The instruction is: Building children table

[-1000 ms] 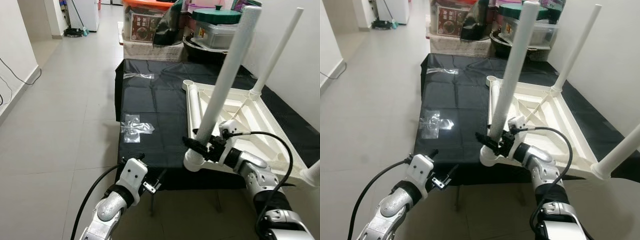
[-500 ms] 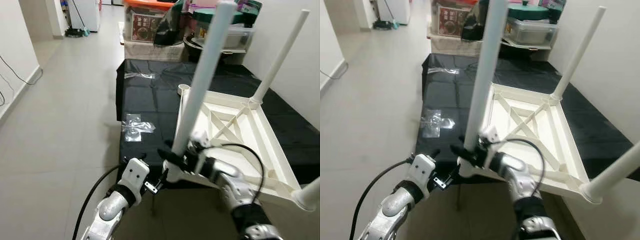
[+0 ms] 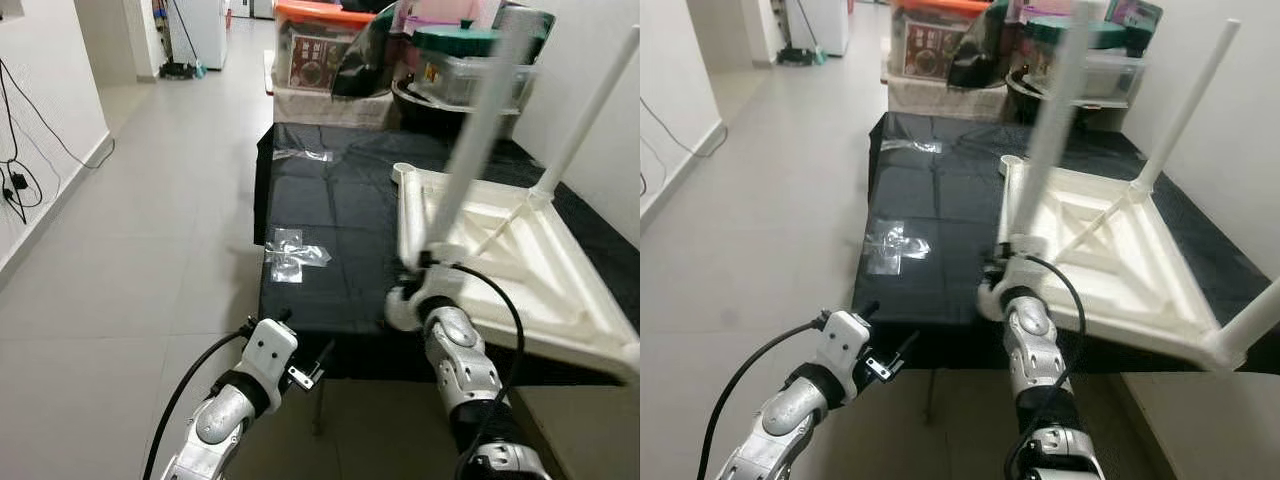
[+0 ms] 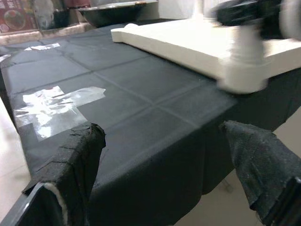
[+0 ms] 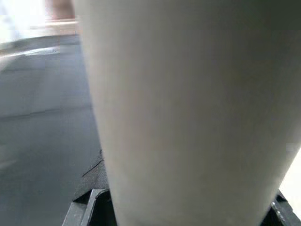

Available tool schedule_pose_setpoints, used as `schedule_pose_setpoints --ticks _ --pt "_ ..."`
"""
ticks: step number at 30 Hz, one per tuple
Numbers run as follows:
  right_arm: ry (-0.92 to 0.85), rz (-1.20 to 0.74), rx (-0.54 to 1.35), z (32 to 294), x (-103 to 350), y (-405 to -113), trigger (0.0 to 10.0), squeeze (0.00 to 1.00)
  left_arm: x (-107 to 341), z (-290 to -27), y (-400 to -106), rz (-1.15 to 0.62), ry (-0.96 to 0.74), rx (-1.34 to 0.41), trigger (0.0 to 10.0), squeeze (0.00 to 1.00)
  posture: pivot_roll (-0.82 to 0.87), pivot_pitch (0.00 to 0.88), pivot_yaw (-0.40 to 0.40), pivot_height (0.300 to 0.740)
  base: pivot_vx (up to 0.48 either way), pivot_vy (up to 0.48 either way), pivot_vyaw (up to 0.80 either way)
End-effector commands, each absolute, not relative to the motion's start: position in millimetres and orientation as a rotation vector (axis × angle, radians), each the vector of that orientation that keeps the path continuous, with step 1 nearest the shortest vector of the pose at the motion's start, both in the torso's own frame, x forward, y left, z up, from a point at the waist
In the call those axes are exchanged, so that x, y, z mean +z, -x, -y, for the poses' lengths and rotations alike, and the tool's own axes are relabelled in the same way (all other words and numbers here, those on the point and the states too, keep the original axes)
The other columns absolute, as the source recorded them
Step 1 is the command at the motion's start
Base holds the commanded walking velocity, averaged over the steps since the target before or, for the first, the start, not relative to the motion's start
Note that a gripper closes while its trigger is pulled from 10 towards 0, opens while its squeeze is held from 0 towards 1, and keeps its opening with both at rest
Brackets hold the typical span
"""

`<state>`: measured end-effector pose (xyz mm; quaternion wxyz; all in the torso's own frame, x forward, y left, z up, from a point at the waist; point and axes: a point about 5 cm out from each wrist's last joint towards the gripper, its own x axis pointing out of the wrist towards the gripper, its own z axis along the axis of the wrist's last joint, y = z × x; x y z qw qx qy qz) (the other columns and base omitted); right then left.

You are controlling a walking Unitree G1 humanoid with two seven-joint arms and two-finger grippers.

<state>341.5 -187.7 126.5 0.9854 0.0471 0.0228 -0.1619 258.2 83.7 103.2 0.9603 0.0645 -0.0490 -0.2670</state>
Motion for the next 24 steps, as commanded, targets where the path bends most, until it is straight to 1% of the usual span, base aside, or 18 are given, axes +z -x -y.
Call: schedule_pose_setpoints --ticks 1,2,3,4,5,6,8,9,12,13,14,16,19,20,21,22,23,24 --pt "-0.073 0.031 -0.382 183 143 -340 0.0 0.0 102 -81 -258 0.099 -0.139 -0.556 10.0 0.0 0.15 0.0 -0.108 0.74 0.0 0.0 0.0" --pt "-0.086 0.039 -0.411 175 143 -336 0.0 0.0 102 -81 -258 0.098 -0.14 -0.556 10.0 0.0 0.15 0.0 -0.107 0.74 0.0 0.0 0.0" --pt "-0.086 0.039 -0.411 175 143 -336 0.0 0.0 102 -81 -258 0.098 -0.14 -0.556 10.0 0.0 0.15 0.0 -0.107 0.74 0.0 0.0 0.0" --pt "-0.113 0.033 -0.407 165 141 -335 0.0 0.0 102 -81 -258 0.098 -0.14 -0.556 10.0 0.0 0.15 0.0 -0.107 0.74 0.0 0.0 0.0" --pt "-0.143 0.035 -0.341 153 138 -337 10.0 0.0 102 -81 -258 0.098 -0.14 -0.557 10.0 0.0 0.15 0.0 -0.108 0.74 0.0 0.0 0.0" --pt "-0.174 0.038 -0.267 141 137 -338 10.0 0.0 102 -81 -257 0.098 -0.14 -0.558 10.0 0.0 0.15 0.0 -0.108 0.74 0.0 0.0 0.0" --pt "-0.176 0.039 -0.26 139 137 -339 10.0 0.0 102 -81 -257 0.098 -0.14 -0.558 10.0 0.0 0.15 0.0 -0.108 0.74 0.0 0.0 0.0" --pt "-0.171 0.049 -0.235 138 137 -339 10.0 1.0 101 -81 -257 0.098 -0.14 -0.559 10.0 0.0 0.15 0.0 -0.108 0.74 0.0 0.0 0.0" --pt "-0.157 0.071 -0.214 137 138 -339 10.0 1.0 101 -80 -257 0.097 -0.14 -0.56 10.0 0.0 0.15 0.0 -0.108 0.74 0.0 0.0 0.0" --pt "-0.15 0.081 -0.214 140 139 -339 10.0 0.83 101 -80 -257 0.096 -0.139 -0.56 10.0 0.0 0.14 0.0 -0.108 0.74 0.0 0.0 0.0" --pt "-0.165 0.091 -0.193 146 140 -340 10.0 0.0 100 -80 -257 0.096 -0.139 -0.561 10.0 0.0 0.14 0.0 -0.109 0.74 0.0 0.0 0.0" --pt "-0.182 0.11 -0.157 160 140 -342 10.0 0.0 100 -80 -257 0.096 -0.139 -0.561 10.0 0.0 0.14 0.0 -0.11 0.74 0.0 0.0 0.0" --pt "-0.185 0.118 -0.116 165 141 -343 10.0 0.0 100 -80 -257 0.096 -0.139 -0.562 10.0 0.0 0.14 0.0 -0.11 0.74 0.0 0.0 0.0" --pt "-0.179 0.114 -0.047 171 142 -345 10.0 0.0 100 -80 -257 0.096 -0.138 -0.562 10.0 0.0 0.14 0.0 -0.106 0.74 0.0 0.0 0.0" --pt "-0.144 0.106 0.069 175 143 -346 10.0 0.0 99 -80 -257 0.096 -0.139 -0.563 10.0 0.0 0.14 0.0 -0.106 0.74 0.0 0.0 0.0" --pt "-0.139 0.078 0.178 177 142 -346 10.0 0.0 99 -80 -257 0.096 -0.138 -0.564 10.0 0.0 0.14 0.0 -0.106 0.74 0.0 0.0 0.0" --pt "-0.14 0.058 0.247 178 141 -346 10.0 0.0 99 -80 -257 0.096 -0.138 -0.565 10.0 0.0 0.14 0.0 -0.106 0.74 0.0 0.0 0.0" --pt "-0.108 0.04 0.343 178 141 -344 10.0 0.0 100 -79 -258 0.096 -0.138 -0.566 10.0 0.0 0.14 0.0 -0.101 0.74 0.0 0.0 0.0"
